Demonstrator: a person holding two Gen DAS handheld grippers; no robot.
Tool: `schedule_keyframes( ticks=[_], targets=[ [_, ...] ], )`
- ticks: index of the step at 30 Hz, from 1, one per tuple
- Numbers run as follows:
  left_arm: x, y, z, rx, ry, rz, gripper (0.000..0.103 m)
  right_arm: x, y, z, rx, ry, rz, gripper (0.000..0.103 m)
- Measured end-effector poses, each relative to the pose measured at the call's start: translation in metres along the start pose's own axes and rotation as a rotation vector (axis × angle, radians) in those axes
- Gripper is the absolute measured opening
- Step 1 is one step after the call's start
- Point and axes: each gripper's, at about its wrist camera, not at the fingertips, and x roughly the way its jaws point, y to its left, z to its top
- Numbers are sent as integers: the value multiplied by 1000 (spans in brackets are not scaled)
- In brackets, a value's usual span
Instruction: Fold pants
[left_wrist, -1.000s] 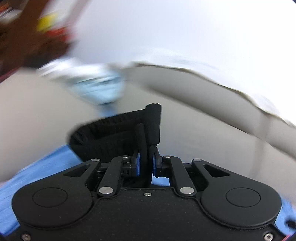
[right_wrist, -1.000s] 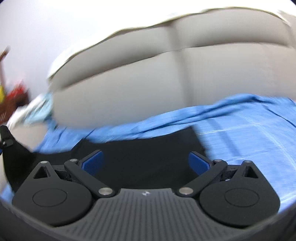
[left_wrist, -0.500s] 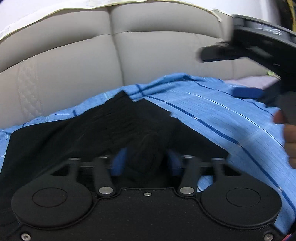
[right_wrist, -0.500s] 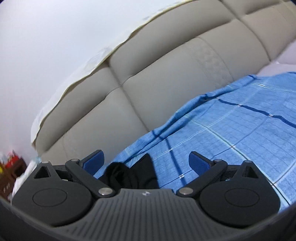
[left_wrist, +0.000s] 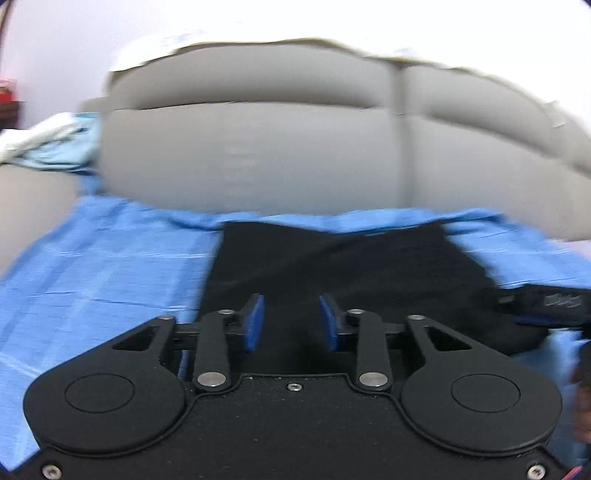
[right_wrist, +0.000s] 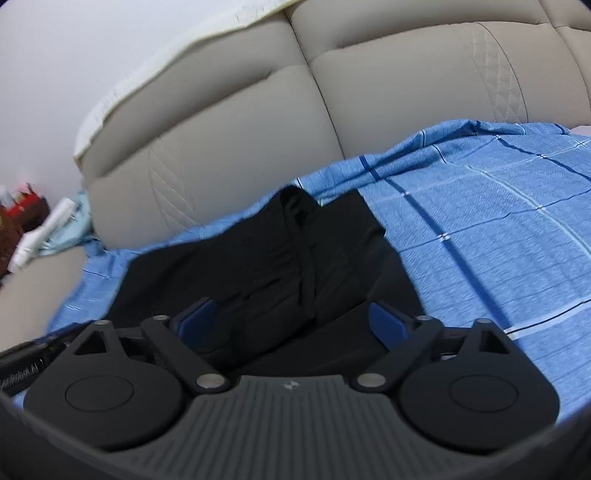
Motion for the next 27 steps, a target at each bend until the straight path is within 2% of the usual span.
schedule_keyframes(
  ticks=[2, 3, 4, 5, 6, 8, 10, 12, 13, 15, 18, 19, 21, 22, 23, 25, 27],
  targets=[
    [16, 8, -5, 30, 50, 71, 26, 11, 2, -1, 16, -12, -46, 92],
    [23, 10, -8, 34, 82, 81, 26, 17, 3, -2, 12, -35, -69, 89],
    [27, 13, -10, 29, 110, 76, 26, 21, 4, -2, 4, -43, -84, 79],
    [26, 16, -14, 16, 100, 62, 25, 24, 7, -3, -6, -51, -111, 65],
    [24, 17, -16, 20, 95, 47, 26, 25, 8, -4, -18, -59, -135, 56],
    [21, 22, -17, 21, 103, -3, 25, 18, 3, -2, 3, -88, -138, 26],
    [13, 26, -20, 32, 113, -52, 25, 4, -2, 3, 17, -132, -179, 11],
    [5, 25, -24, 58, 118, -112, 25, -8, -3, 4, -9, -169, -227, 6],
    [2, 26, -25, 70, 119, -132, 25, -13, 1, 2, -57, -190, -290, 3],
    [0, 30, -23, 87, 113, -169, 26, -19, 5, -2, -138, -219, -385, 3],
    [-5, 40, -14, 67, 90, -233, 26, -19, 1, -1, -150, -174, -476, 5],
    [-6, 44, -8, 59, 73, -260, 26, -20, 1, -1, -162, -174, -488, 9],
    [0, 49, 10, 50, 35, -288, 27, -19, 9, 5, -222, -183, -442, 23],
    [5, 48, 20, 51, 19, -290, 27, -15, 13, 11, -248, -183, -397, 51],
    [13, 47, 30, 55, 0, -297, 27, -10, 17, 20, -262, -178, -339, 69],
    [33, 41, 45, 49, -1, -314, 27, 9, 27, 38, -296, -123, -259, 84],
    [63, 39, 57, -1, 21, -330, 27, 39, 36, 54, -334, -72, -222, 85]
  ],
)
